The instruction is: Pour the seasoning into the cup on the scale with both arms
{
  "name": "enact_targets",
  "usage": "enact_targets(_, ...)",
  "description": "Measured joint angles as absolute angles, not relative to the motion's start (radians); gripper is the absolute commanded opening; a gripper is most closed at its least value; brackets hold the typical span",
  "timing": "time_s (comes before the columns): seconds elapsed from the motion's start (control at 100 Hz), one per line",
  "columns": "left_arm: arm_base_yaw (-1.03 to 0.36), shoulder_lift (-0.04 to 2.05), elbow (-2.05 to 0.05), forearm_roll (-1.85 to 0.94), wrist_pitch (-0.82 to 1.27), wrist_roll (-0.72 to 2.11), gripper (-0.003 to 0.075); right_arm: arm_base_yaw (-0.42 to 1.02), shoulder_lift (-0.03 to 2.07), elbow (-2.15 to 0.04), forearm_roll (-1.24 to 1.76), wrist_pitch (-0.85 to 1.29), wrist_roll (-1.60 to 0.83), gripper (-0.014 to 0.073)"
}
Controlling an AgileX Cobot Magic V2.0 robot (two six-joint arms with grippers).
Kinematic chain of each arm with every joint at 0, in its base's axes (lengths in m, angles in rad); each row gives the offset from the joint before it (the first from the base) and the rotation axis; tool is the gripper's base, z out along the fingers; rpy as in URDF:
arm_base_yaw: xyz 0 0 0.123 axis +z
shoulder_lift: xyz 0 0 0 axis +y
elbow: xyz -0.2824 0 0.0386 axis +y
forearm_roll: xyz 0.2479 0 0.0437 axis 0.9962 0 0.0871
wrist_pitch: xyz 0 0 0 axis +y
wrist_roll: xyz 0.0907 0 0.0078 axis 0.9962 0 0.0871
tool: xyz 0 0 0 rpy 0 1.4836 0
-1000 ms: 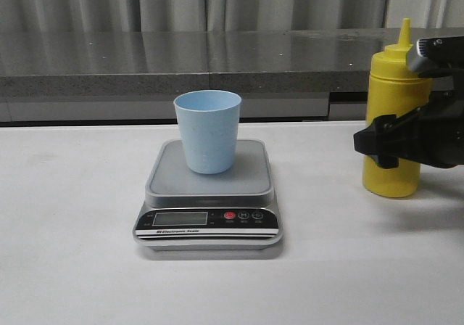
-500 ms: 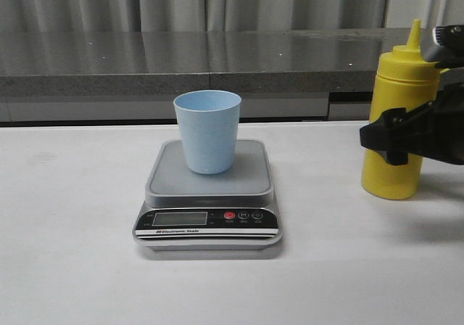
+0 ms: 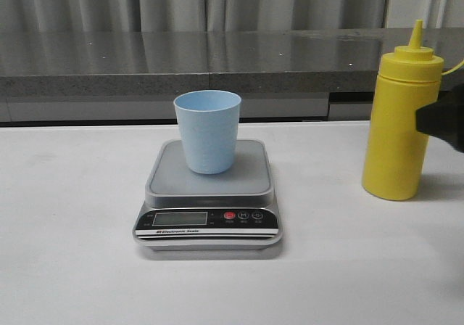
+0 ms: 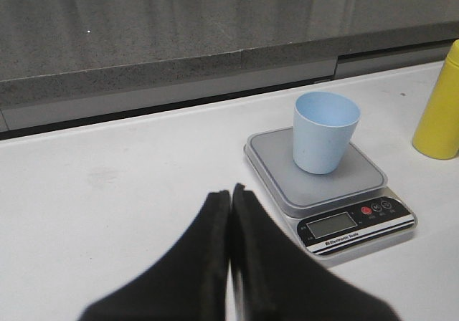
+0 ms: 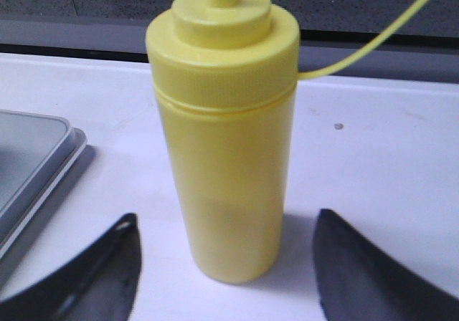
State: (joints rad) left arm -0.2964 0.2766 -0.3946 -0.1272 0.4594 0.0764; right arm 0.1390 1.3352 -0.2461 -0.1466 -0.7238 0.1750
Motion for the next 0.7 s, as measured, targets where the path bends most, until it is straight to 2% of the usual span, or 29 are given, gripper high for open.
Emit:
enact_targets(0.08, -0.296, 0.277, -0.395, -0.127, 0.459, 0.076, -0.002, 0.139, 1.244, -0.222, -0.145, -0.659, 0.185, 0.0082)
enact_targets(0.17, -0.296, 0.277, -0.395, -0.127, 0.459, 0.076, -0.002, 0.139, 1.149, -0.204, -0.145, -0.587, 0.191, -0.0069)
enact_targets(0.47, -0.296, 0.277, -0.395, -0.127, 0.459, 0.076, -0.002, 0.139, 0.807, -0.185, -0.127, -0.374, 0.192, -0.0061)
enact_targets(0.7, -0.296, 0.277, -0.395, -0.127, 0.459, 0.076, -0.002, 0.139, 0.571, -0.146, -0.12, -0.345, 0.192, -0.0061)
